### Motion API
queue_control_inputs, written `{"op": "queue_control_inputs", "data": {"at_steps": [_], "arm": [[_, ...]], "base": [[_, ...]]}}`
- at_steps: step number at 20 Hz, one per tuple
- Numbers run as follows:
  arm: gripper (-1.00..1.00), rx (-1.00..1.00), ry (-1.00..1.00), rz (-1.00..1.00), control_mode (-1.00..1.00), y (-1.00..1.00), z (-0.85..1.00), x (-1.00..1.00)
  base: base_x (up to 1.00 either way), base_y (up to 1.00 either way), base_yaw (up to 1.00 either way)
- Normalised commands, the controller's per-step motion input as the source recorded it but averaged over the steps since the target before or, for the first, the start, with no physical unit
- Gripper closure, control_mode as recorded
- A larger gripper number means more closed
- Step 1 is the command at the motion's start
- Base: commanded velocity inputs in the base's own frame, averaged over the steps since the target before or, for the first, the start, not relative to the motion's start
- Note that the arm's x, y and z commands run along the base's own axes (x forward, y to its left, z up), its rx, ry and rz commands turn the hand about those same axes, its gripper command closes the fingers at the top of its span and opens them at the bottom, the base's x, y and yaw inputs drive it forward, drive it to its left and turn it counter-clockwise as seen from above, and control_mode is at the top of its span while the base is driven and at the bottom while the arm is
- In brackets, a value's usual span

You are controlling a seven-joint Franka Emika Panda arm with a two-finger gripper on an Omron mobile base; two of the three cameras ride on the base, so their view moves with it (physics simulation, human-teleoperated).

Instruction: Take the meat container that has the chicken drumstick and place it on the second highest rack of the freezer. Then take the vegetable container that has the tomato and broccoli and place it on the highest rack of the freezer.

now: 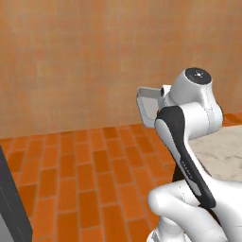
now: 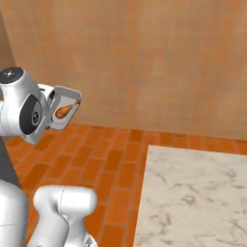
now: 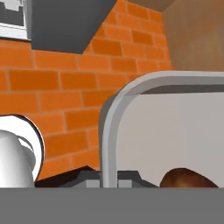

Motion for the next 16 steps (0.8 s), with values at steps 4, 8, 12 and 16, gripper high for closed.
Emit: {"op": "queue_control_inputs", "data": {"at_steps": [4,8,12,16], "arm": [[1.0,0.0,0.0,0.0,1.0,0.0,0.0,0.0],[1.0,0.0,0.0,0.0,1.0,0.0,0.0,0.0],[1.0,0.0,0.0,0.0,1.0,0.0,0.0,0.0],[1.0,0.0,0.0,0.0,1.0,0.0,0.0,0.0]], "base": [[1.0,0.0,0.13],[0.98,0.0,0.35],[0.8,-0.01,0.46],[0.58,-0.01,0.46]]}}
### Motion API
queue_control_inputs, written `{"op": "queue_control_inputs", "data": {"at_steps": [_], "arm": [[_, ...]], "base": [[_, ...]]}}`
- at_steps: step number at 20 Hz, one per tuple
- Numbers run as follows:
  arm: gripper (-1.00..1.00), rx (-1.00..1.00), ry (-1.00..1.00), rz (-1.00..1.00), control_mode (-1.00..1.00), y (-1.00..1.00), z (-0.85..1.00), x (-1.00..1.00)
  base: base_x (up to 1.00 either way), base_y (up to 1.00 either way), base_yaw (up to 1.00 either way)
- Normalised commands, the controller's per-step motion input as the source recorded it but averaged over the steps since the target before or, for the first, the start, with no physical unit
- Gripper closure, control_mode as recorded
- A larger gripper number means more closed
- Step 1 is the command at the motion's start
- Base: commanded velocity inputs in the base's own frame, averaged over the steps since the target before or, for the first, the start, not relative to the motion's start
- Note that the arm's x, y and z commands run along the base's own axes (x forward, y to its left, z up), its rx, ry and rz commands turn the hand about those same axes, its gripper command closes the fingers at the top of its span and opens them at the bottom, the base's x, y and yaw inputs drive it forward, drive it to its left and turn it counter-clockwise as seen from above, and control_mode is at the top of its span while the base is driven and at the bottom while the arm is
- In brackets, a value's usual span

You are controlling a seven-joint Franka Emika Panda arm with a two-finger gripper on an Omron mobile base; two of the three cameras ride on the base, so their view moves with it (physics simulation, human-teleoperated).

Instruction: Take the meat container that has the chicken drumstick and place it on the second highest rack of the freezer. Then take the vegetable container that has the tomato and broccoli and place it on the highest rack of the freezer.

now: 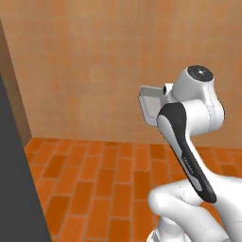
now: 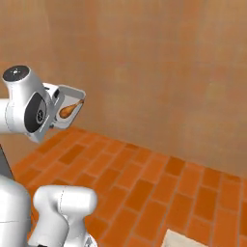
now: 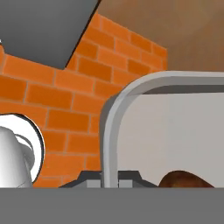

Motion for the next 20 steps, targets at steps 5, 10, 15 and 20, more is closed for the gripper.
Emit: {"op": "queue_control_inputs", "data": {"at_steps": [5,10,15,20], "arm": [[1.0,0.0,0.0,0.0,1.0,0.0,0.0,0.0],[1.0,0.0,0.0,0.0,1.0,0.0,0.0,0.0],[1.0,0.0,0.0,0.0,1.0,0.0,0.0,0.0],[1.0,0.0,0.0,0.0,1.0,0.0,0.0,0.0]], "base": [[0.43,0.0,0.61],[0.18,0.0,0.7],[0.02,-0.01,0.65],[0.1,-0.09,0.71]]}}
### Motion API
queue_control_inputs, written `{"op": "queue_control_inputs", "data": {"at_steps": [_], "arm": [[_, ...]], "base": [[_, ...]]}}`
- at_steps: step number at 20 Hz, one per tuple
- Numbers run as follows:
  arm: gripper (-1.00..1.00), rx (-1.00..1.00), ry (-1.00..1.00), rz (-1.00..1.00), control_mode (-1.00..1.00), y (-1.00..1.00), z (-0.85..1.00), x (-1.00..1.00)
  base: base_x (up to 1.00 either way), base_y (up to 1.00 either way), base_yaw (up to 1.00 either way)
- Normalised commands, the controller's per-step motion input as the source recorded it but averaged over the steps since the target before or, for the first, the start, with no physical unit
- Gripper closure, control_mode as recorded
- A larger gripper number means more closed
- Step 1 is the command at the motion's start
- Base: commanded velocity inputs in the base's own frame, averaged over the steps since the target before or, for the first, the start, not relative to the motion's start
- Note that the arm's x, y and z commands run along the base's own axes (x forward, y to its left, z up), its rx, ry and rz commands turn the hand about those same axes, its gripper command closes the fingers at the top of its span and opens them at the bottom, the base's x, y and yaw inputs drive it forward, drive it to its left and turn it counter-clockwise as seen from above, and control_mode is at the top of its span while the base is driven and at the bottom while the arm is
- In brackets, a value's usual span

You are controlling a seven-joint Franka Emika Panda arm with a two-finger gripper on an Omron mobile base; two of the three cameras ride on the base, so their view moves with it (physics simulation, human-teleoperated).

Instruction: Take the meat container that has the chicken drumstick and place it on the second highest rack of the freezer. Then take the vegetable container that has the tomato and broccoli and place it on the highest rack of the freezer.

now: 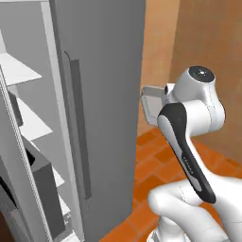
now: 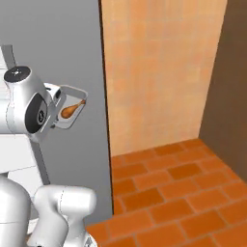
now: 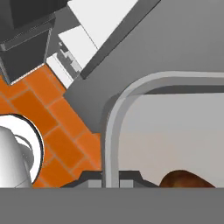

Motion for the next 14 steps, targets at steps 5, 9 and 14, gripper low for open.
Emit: {"op": "queue_control_inputs", "data": {"at_steps": [5,9,14], "arm": [[1.0,0.0,0.0,0.0,1.0,0.0,0.0,0.0],[1.0,0.0,0.0,0.0,1.0,0.0,0.0,0.0],[1.0,0.0,0.0,0.0,1.0,0.0,0.0,0.0]], "base": [[0.2,-0.21,0.61],[0.0,0.0,0.61],[0.19,0.0,0.59]]}}
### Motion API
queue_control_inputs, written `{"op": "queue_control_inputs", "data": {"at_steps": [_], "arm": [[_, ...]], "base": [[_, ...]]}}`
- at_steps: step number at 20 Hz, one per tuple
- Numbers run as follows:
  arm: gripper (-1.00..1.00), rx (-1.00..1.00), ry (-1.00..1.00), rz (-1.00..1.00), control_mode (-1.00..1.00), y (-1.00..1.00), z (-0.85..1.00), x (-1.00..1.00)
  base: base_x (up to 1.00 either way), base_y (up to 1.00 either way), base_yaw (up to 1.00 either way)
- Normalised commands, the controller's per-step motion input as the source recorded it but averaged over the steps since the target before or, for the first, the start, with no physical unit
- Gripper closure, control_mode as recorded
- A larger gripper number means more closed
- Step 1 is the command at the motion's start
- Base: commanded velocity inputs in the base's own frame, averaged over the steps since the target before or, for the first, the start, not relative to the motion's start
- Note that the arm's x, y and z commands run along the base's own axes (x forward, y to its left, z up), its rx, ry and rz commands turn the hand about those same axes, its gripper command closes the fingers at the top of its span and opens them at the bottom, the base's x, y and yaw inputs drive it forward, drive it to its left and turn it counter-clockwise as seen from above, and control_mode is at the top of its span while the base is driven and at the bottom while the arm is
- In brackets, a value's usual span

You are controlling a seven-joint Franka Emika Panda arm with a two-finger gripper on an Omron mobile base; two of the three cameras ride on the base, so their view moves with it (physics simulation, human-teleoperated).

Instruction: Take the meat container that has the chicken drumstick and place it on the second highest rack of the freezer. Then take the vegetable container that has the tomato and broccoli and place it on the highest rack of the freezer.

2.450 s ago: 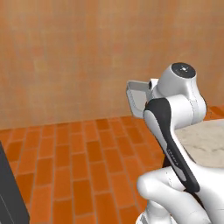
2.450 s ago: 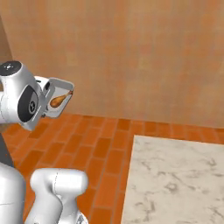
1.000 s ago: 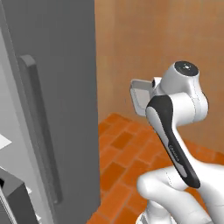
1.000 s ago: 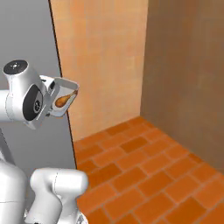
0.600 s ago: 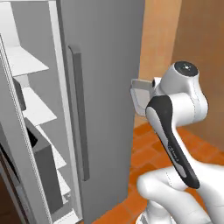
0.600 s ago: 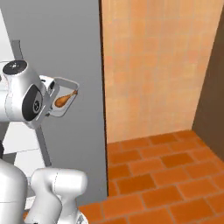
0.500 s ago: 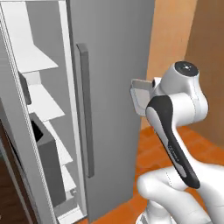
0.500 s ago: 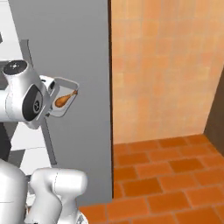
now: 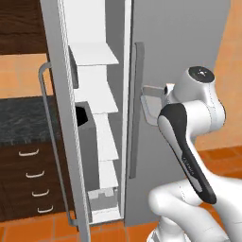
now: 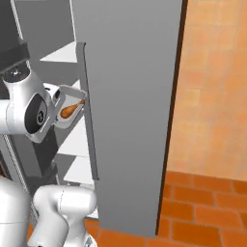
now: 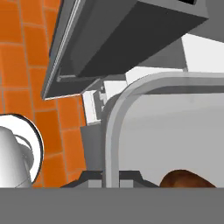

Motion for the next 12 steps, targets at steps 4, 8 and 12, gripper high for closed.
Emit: {"op": "queue_control_inputs", "data": {"at_steps": [4,8,12], "arm": [[1.0,0.0,0.0,0.0,1.0,0.0,0.0,0.0],[1.0,0.0,0.0,0.0,1.0,0.0,0.0,0.0],[1.0,0.0,0.0,0.0,1.0,0.0,0.0,0.0]], "base": [[0.44,-0.02,0.51],[0.42,0.0,0.36],[0.37,-0.04,0.28]]}}
